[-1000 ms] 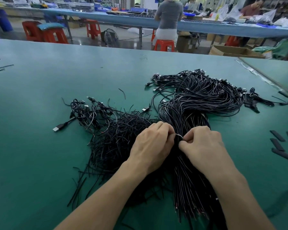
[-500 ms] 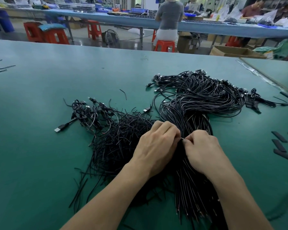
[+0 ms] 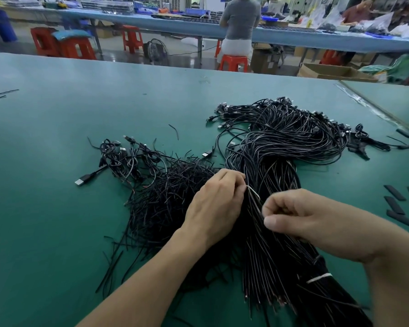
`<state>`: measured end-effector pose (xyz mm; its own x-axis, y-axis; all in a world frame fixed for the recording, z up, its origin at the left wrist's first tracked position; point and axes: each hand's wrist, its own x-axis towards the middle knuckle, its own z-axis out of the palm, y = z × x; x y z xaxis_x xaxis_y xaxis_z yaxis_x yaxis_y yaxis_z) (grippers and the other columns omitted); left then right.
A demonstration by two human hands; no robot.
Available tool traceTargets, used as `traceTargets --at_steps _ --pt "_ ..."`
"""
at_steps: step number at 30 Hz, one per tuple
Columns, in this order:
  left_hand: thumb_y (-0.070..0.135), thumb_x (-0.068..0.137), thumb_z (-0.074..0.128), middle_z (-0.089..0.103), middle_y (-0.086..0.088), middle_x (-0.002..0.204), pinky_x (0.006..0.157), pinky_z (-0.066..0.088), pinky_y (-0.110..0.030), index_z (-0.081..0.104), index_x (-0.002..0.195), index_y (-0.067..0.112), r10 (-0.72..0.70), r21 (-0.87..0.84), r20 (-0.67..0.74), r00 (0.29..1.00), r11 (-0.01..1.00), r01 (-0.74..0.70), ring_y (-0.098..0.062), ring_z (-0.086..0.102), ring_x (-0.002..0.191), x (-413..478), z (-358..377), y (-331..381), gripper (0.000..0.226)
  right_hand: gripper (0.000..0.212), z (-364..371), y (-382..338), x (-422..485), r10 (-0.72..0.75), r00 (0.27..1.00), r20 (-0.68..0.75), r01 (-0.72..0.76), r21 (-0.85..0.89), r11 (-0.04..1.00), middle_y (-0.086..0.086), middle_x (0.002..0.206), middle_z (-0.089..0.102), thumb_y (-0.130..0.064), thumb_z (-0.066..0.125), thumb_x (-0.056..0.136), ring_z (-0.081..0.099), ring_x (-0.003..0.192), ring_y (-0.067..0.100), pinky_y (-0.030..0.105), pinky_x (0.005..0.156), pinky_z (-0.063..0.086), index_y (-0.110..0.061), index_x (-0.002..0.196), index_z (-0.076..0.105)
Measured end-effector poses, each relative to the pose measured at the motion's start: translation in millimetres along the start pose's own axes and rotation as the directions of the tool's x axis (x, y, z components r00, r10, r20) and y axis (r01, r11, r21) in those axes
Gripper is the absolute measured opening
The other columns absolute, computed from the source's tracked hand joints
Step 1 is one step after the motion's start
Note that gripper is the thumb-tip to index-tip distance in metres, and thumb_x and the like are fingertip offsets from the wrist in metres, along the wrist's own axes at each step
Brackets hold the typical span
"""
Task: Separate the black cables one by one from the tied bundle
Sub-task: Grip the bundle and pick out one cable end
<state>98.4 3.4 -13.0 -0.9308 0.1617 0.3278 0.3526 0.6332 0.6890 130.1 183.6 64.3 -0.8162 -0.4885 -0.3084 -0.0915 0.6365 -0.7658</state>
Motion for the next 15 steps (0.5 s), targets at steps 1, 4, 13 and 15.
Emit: traceTargets --at_steps 1,4,13,15 --pt "0.025 0.103 0.047 0.061 0.010 0.125 0.095 0.049 -0.038 0.058 0.095 0.022 0.004 0.006 0.000 1.000 1.000 -0.004 -0.011 0.059 0.110 0 0 0 0.014 0.021 -3 2 -2 0.054 0.998 -0.038 -0.057 -0.111 0.992 -0.011 0.061 0.052 -0.022 0.063 0.095 0.043 0.059 0.007 0.028 0.057 0.040 -0.026 0.074 0.064" --pt "0.025 0.103 0.047 0.060 0.009 0.127 0.096 0.049 -0.034 0.058 0.095 0.020 0.048 0.033 0.015 0.999 0.998 -0.048 -0.009 0.056 0.115 -2 0 0 0.014 0.017 -8 8 -3 0.231 0.937 -0.262 -0.305 -0.294 0.906 -0.004 0.064 0.064 -0.022 0.065 0.090 0.057 0.059 0.011 0.033 0.062 0.051 -0.019 0.074 0.069" --pt "0.022 0.100 0.054 0.063 0.006 0.127 0.096 0.049 -0.044 0.062 0.097 0.018 0.074 -0.005 0.024 0.997 0.997 -0.073 -0.015 0.058 0.118 0 1 -2 0.010 0.021 43 -5 38 0.155 0.758 -0.633 -0.362 -0.211 0.908 0.000 0.088 0.059 -0.042 0.068 0.087 0.059 0.081 0.023 0.036 0.070 0.051 -0.024 0.081 0.059" --pt "0.023 0.100 0.054 0.063 0.007 0.127 0.095 0.050 -0.044 0.062 0.096 0.019 0.066 -0.016 0.021 0.998 0.998 -0.066 -0.015 0.059 0.117 -1 1 -2 0.010 0.019 41 1 40 0.173 0.751 -0.637 -0.348 -0.160 0.924 0.002 0.090 0.061 -0.041 0.069 0.087 0.058 0.081 0.021 0.032 0.065 0.044 -0.026 0.078 0.060"
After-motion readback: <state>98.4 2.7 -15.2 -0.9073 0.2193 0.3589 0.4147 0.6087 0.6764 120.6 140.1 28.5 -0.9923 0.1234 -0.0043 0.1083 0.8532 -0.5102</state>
